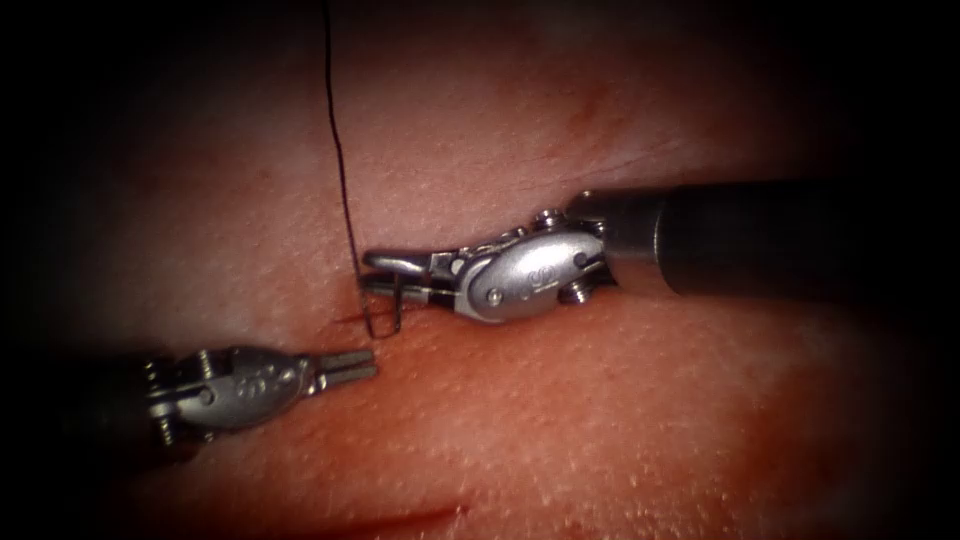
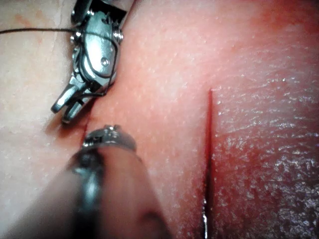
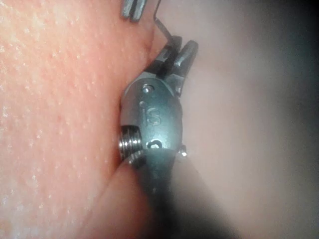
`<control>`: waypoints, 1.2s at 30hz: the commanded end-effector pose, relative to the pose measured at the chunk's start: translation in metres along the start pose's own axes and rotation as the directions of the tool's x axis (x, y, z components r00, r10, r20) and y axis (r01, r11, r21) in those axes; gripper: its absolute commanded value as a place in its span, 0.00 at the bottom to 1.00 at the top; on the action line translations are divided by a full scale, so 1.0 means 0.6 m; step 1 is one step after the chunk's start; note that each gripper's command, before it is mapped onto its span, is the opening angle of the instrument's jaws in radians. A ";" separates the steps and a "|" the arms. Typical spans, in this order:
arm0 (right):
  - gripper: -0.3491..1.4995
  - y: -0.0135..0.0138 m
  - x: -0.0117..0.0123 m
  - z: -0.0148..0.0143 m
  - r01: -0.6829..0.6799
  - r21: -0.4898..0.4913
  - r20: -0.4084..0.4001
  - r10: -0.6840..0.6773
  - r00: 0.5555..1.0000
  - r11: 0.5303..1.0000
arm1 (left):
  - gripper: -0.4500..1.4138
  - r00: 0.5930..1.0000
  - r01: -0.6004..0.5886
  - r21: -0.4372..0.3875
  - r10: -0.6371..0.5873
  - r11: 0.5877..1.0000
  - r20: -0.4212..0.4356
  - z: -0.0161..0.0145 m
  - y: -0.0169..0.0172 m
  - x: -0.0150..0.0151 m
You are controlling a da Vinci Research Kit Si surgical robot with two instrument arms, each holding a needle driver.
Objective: Wound Closure
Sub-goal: Throw needle through skin above incision
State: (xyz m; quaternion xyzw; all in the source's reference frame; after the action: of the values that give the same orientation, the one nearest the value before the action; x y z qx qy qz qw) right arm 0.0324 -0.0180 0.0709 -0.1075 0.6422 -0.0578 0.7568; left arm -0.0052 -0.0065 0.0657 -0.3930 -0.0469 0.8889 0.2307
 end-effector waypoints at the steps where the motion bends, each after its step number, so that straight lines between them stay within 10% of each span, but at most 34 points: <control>1: 0.00 0.0024 0.0010 0.0021 -0.016 -0.005 -0.006 0.016 1.000 1.000 | 0.14 1.000 -0.009 0.005 0.009 1.000 -0.003 0.0018 0.0001 0.0004; 9: 0.00 0.0113 0.0026 0.0068 -0.325 -0.011 -0.017 0.325 0.946 0.946 | 0.14 0.999 -0.043 0.002 0.043 0.999 0.027 0.0065 0.0018 -0.0036; 21: 0.00 0.0161 0.0019 0.0074 -0.738 -0.055 -0.050 0.736 0.675 0.673 | 0.14 0.998 -0.019 -0.022 0.021 1.000 0.060 0.0062 0.0043 -0.0091; 36: 0.00 0.0187 0.0021 0.0112 -0.998 -0.005 -0.006 0.998 0.067 0.067 | 0.14 0.997 -0.020 -0.022 0.021 1.000 0.072 0.0057 0.0052 -0.0115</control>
State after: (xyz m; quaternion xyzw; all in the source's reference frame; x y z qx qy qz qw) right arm 0.0379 -0.0075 0.0679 0.3683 0.5375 0.4812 0.5864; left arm -0.0042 -0.0120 0.0713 -0.3633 -0.0610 0.9042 0.2160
